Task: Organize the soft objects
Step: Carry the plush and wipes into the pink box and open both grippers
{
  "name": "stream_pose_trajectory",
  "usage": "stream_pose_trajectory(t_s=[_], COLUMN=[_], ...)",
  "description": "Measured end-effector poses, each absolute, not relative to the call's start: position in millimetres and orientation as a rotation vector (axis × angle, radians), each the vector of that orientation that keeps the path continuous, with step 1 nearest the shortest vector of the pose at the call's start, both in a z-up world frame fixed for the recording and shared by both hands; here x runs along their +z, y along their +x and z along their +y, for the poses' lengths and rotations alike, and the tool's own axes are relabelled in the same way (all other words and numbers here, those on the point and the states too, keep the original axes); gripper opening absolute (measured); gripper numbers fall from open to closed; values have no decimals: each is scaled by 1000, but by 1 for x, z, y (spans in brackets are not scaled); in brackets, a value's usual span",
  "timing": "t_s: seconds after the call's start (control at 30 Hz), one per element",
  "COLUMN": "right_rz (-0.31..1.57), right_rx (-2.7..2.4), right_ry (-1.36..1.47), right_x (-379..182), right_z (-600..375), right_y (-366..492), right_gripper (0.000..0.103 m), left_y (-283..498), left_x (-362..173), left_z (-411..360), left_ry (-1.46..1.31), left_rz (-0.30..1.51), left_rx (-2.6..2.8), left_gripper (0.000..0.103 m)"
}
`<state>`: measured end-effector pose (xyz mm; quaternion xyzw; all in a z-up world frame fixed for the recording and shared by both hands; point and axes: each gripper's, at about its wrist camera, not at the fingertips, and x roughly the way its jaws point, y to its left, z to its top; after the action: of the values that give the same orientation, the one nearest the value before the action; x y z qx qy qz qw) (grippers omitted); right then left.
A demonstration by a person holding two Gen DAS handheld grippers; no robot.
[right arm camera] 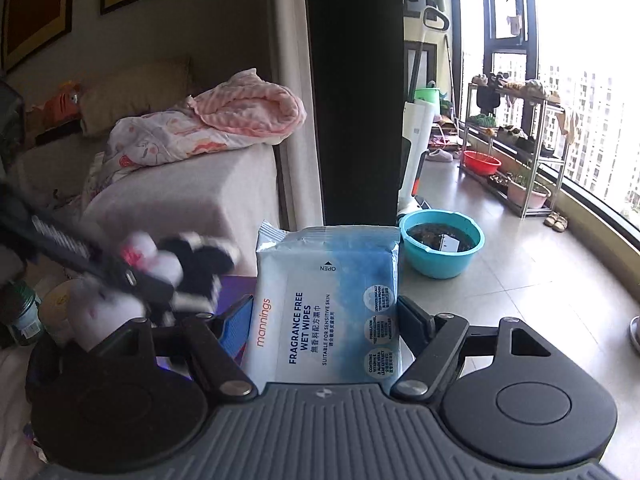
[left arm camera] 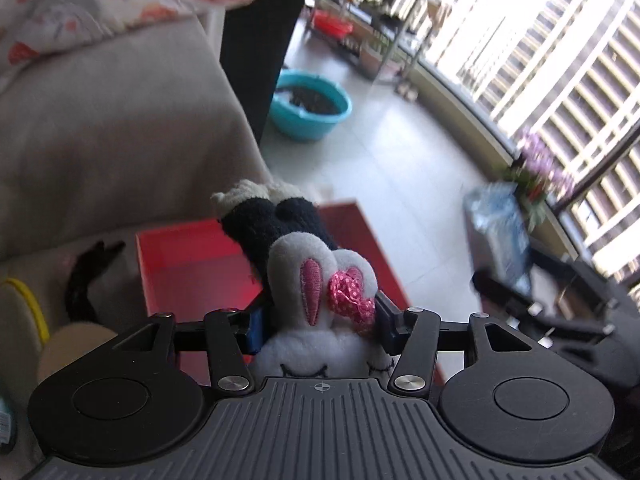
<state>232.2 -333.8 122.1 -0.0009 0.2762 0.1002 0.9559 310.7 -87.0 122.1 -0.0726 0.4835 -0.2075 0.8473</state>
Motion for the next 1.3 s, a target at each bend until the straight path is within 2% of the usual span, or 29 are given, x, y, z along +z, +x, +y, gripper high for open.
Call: stream_pose_trajectory(t_s=[0.3,0.5,0.73,1.07,1.17,1.3], right_rz=[575,569,598,864,858,763], right_rx=[191,194,266,307,305,266], right_ry=[-14,17,29,237,242,95], right_x=[114,117,125,100,101,119], right_z=[-330,-324,-299,-259,-256,-239], right_y=[233,234,231,281,280,262], right_gripper=[75,75,75,76,76,76], left_y=[310,298,262,205,187,170], left_x=[112,142,151,156,150,131], left_z=[-84,-68,-44,30,56,91], left_ry=[-188,-191,-159,-207,-199,-224], left_rz=[1057,919,904,855,834,850], left_rx=[-470,-464,-471,-438,-406,-349], left_gripper=[57,57,57,57,57,57])
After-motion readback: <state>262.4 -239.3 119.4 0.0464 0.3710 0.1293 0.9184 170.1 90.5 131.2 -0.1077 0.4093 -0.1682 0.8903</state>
